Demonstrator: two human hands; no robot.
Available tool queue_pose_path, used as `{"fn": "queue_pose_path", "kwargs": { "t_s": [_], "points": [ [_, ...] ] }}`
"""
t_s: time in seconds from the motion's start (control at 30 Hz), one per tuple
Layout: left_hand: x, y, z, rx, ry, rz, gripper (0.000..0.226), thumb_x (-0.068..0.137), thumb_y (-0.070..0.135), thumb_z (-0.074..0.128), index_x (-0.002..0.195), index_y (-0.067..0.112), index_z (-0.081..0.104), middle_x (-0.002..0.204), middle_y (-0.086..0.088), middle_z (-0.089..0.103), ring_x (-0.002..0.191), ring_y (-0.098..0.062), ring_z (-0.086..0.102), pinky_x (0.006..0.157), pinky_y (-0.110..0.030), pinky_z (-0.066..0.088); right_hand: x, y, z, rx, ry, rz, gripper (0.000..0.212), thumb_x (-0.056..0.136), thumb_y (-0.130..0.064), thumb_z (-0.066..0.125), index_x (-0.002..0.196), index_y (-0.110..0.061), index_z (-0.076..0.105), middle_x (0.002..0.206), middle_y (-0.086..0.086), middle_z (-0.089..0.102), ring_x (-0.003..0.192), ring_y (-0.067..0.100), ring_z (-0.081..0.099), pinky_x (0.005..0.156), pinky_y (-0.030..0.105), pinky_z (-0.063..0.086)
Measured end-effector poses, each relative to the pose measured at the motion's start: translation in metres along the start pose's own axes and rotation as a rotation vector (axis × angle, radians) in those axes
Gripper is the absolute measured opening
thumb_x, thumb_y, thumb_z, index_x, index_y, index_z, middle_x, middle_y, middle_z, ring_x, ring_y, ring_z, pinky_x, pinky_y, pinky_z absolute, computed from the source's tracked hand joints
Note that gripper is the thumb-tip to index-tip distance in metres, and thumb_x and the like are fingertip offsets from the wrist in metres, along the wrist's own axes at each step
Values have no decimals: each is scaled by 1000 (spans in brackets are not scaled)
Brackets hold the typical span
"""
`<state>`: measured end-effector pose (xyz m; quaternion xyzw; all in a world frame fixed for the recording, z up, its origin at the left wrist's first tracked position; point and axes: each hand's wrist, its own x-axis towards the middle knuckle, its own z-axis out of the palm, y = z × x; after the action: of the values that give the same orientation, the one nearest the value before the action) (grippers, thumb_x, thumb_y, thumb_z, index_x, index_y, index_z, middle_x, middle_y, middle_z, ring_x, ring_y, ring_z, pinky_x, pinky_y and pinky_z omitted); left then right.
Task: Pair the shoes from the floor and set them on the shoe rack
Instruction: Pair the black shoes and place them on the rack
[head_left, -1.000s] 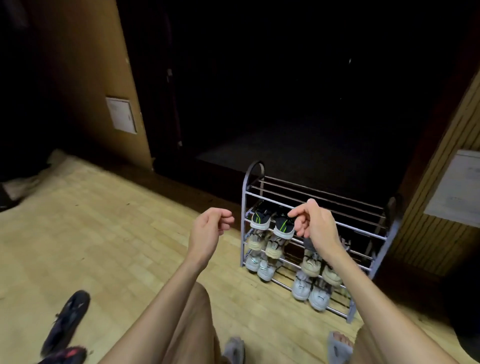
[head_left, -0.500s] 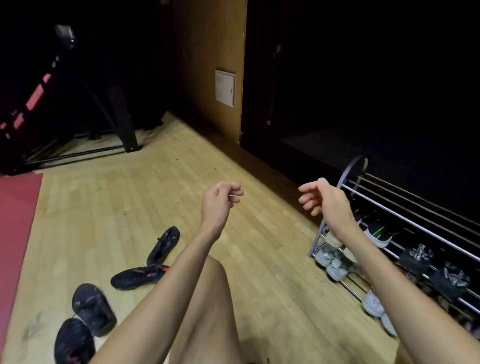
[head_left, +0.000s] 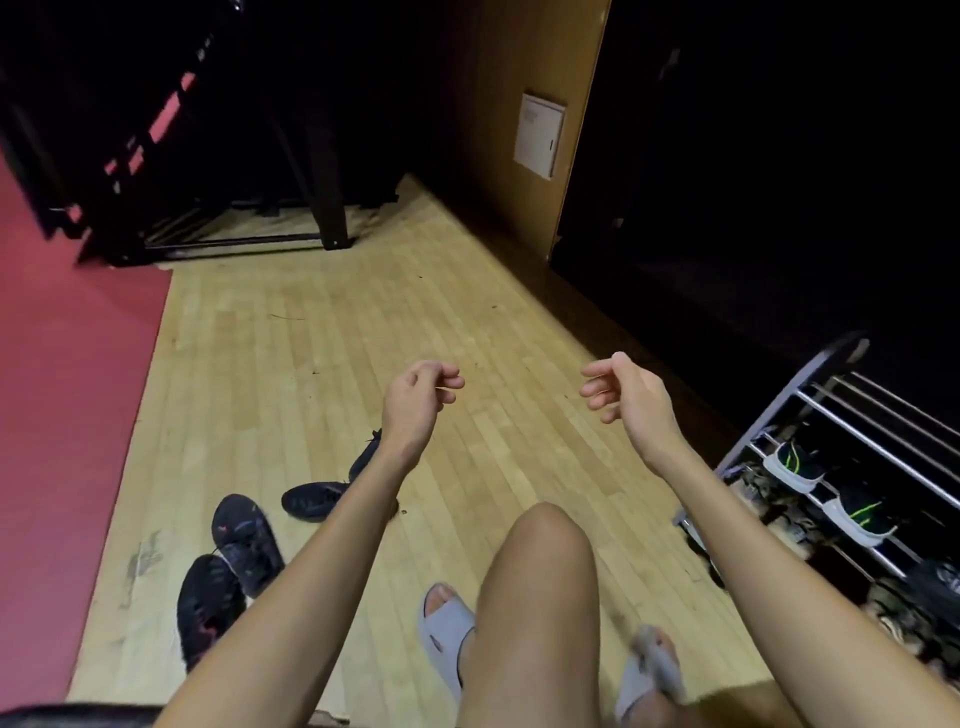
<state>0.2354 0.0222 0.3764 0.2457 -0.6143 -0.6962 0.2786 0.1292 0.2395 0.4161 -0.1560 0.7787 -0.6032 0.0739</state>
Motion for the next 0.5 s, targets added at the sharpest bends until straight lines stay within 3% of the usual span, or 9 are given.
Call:
{"fn": "queue_pose_path", "kwargs": {
  "t_s": [0.33, 0.43, 0.5],
  "points": [
    [7, -72, -15, 8, 161, -181, 29, 95, 13, 42, 83, 11, 69, 79, -3, 71, 63, -12, 57, 75, -33, 46, 46, 47, 66, 2, -232, 91, 37, 99, -32, 38, 92, -15, 71, 82, 6, 68, 68, 13, 56, 56, 26, 41],
    [11, -86, -24, 14, 201, -214, 29, 94, 12, 41, 84, 11, 69, 80, -5, 71, 63, -12, 56, 69, -32, 46, 57, 61, 90, -22, -289, 109, 41, 88, -41, 38, 92, -18, 72, 83, 5, 70, 69, 13, 57, 58, 27, 42],
    [14, -96, -33, 14, 216, -230, 29, 94, 13, 42, 83, 12, 68, 78, -5, 70, 62, -13, 55, 64, -33, 43, 62, 69, 107, -28, -327, 121, 37, 92, -37, 40, 93, -18, 72, 83, 4, 69, 70, 14, 57, 59, 28, 42]
  ]
}}
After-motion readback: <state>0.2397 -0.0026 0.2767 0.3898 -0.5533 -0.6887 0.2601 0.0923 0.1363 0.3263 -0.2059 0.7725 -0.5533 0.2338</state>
